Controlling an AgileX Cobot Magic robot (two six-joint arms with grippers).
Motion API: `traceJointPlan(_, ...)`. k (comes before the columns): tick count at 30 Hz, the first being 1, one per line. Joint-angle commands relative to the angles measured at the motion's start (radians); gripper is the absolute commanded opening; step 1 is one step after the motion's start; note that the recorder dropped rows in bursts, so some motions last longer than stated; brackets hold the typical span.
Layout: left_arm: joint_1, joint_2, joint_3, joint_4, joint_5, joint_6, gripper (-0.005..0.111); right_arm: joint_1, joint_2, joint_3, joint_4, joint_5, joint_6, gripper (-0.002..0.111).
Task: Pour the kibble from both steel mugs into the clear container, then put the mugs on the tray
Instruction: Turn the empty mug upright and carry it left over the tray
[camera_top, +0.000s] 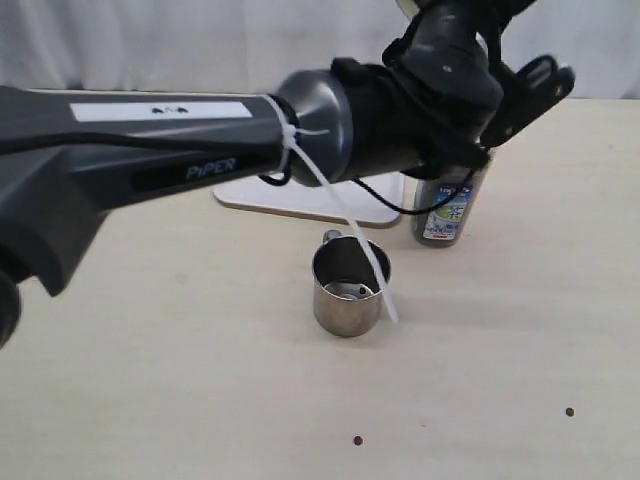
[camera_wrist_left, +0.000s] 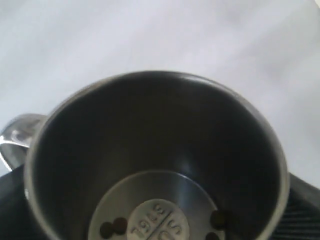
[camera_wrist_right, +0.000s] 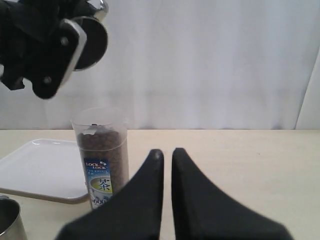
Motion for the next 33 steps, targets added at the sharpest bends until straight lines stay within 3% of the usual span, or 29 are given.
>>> traceJointPlan(1, 0.066, -0.132, -0.015, -0.37, -0.09, -0.074, 0.0, -0.004, -0.004, 0.004, -0.001, -0.01, 0.001, 0.005)
traceJointPlan(3, 0.119, -0.188, -0.015, -0.612, -0.143, -0.031, 0.0, -0.004, -0.004, 0.004, -0.001, -0.01, 0.001, 0.005)
traceJointPlan(5, 0.181, -0.227, -0.013, -0.893, -0.151, 0.126, 0.0, -0.004, -0.004, 0.004, -0.001, -0.01, 0.001, 0.005)
traceJointPlan(8, 0.298, -0.265, -0.013, -1.468, -0.081, 0.58, 0.0, -0.004, -0.004, 0.004, -0.001, -0.01, 0.001, 0.005)
traceJointPlan(11, 0.439, -0.274, -0.013, -2.052, 0.084, 0.997, 0.0, -0.004, -0.004, 0.004, -0.001, -0.01, 0.001, 0.005)
traceJointPlan(12, 0.48, -0.274, -0.013, -2.184, 0.144, 1.084, 0.0, -0.004, -0.004, 0.004, -0.001, -0.01, 0.001, 0.005)
traceJointPlan(13, 0.579, -0.264, -0.011, -2.445, 0.297, 1.256, 0.0, -0.004, -0.004, 0.004, -0.001, -0.01, 0.001, 0.005)
traceJointPlan(17, 0.749, -0.218, -0.011, -2.715, 0.495, 1.387, 0.0, -0.004, -0.004, 0.004, -0.001, -0.01, 0.001, 0.005)
traceJointPlan(22, 0.814, -0.152, 0.059, -2.826, 0.495, 1.518, 0.0, -0.004, -0.004, 0.004, -0.001, -0.01, 0.001, 0.005)
traceJointPlan(25, 0.814, -0.091, 0.138, -2.965, 0.25, 1.57, 0.0, -0.004, -0.004, 0.004, -0.001, -0.01, 0.001, 0.005)
traceJointPlan(28, 0.814, -0.032, 0.145, -3.023, 0.133, 1.589, 0.0, -0.004, -0.004, 0.004, -0.001, -0.01, 0.001, 0.005)
traceJointPlan(33, 0.823, 0.125, 0.145, -3.242, -0.073, 1.687, 0.0, -0.004, -0.004, 0.004, -0.001, -0.01, 0.001, 0.005)
